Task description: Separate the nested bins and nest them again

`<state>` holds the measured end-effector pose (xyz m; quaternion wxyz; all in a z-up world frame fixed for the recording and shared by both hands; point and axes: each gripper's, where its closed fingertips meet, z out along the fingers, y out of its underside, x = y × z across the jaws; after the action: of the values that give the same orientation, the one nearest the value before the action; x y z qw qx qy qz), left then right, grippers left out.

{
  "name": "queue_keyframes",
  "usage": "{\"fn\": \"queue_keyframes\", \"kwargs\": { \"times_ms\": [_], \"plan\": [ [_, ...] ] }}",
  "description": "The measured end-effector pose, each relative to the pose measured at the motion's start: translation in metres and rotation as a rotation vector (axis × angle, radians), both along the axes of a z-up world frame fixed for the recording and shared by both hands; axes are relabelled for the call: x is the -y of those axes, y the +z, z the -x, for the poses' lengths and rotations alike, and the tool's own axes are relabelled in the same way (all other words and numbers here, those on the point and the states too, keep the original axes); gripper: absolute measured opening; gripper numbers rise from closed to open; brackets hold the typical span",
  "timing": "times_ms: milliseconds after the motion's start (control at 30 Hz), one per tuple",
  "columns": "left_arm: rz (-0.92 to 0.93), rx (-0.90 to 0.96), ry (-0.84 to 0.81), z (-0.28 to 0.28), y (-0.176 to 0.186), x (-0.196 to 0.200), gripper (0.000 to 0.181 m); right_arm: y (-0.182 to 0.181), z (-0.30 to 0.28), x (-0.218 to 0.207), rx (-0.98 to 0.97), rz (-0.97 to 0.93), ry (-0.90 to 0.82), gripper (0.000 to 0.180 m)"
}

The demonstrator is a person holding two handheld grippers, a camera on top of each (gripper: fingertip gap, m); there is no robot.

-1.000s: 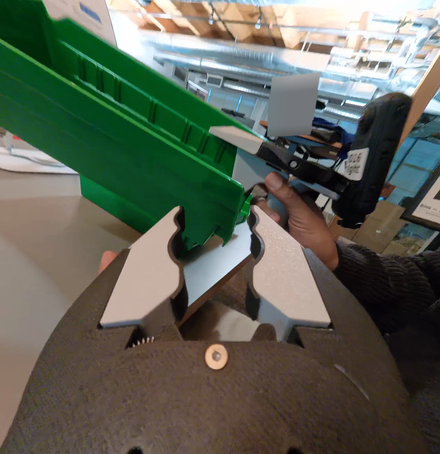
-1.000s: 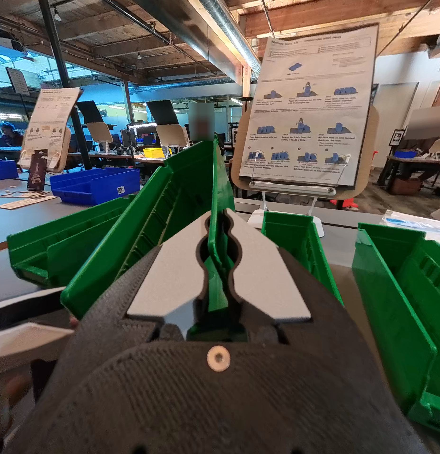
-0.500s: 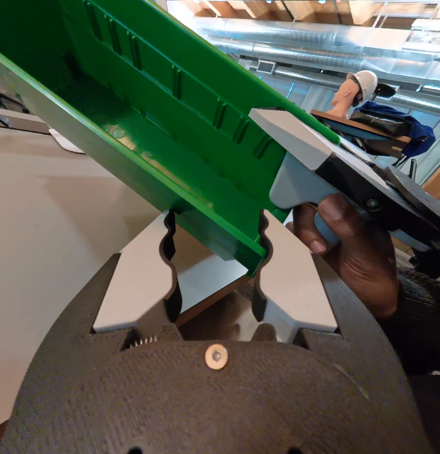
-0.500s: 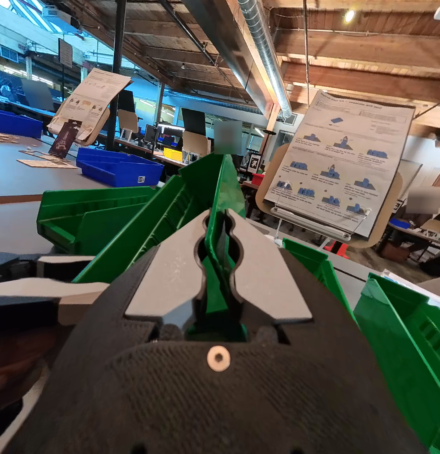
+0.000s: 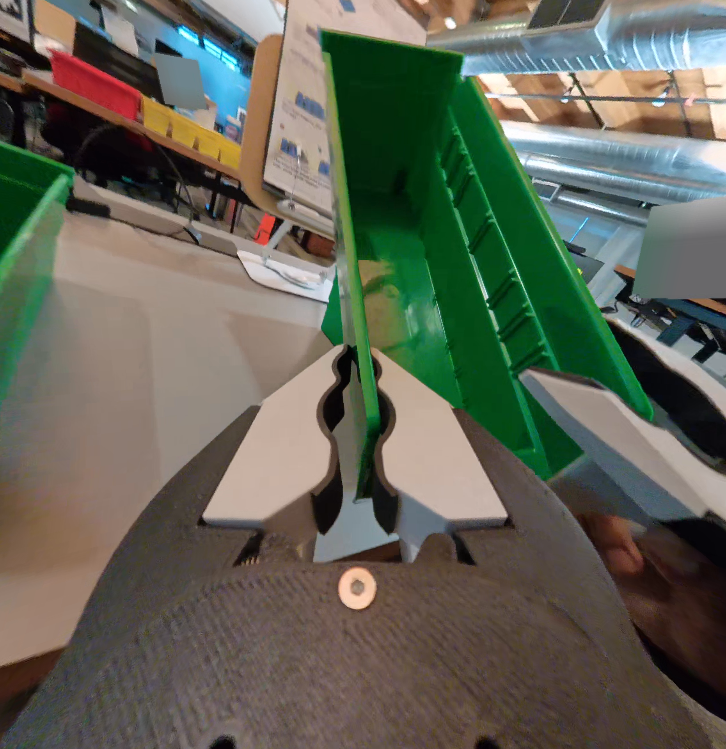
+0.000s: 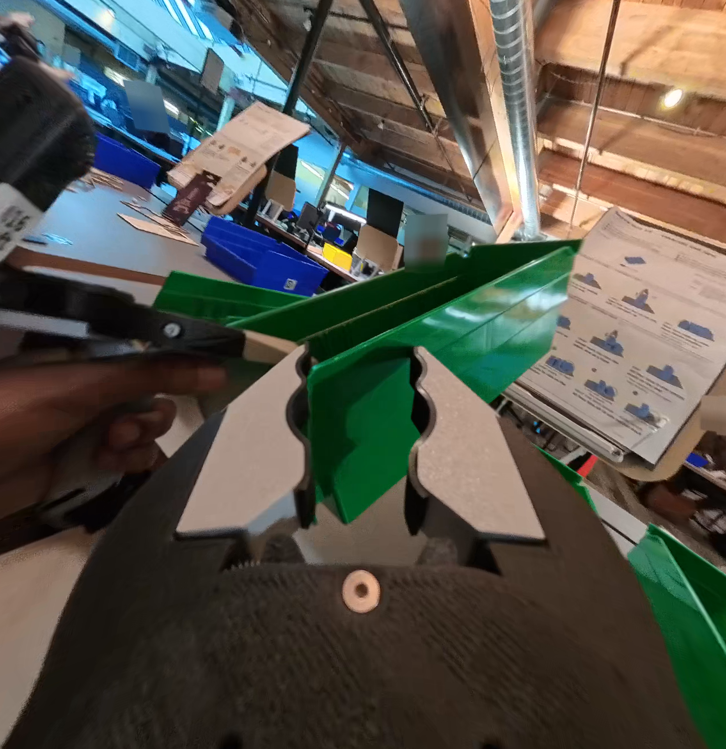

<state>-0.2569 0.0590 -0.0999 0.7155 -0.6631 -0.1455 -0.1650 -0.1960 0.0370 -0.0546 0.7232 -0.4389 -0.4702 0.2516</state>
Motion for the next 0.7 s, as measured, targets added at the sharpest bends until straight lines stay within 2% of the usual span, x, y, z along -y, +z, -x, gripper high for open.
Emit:
{"fn": "queue_keyframes", "kwargs": {
  "times_ms": [200,300,400,500,700],
  "plan": [
    [-0.094,-0.108,0.140,0.051,0.039,0.017,0.001,-0.030,0.015,0.017,0.082,0.166,0.113,0.047],
    [-0.124,-0.152,0.273,0.096,0.058,0.034,0.000,-0.046,0.019,0.012,0.128,0.258,0.133,0.049],
    [-0.097,-0.270,0.439,0.150,0.071,0.055,0.000,-0.064,0.022,0.008,0.180,0.319,0.142,0.049],
    [0.007,-0.307,0.524,0.192,0.067,0.065,0.001,-0.077,0.026,0.009,0.220,0.357,0.158,0.049],
    [0.260,-0.278,0.461,0.220,0.026,0.058,0.001,-0.088,0.028,0.013,0.263,0.327,0.167,0.047]
  ]
}}
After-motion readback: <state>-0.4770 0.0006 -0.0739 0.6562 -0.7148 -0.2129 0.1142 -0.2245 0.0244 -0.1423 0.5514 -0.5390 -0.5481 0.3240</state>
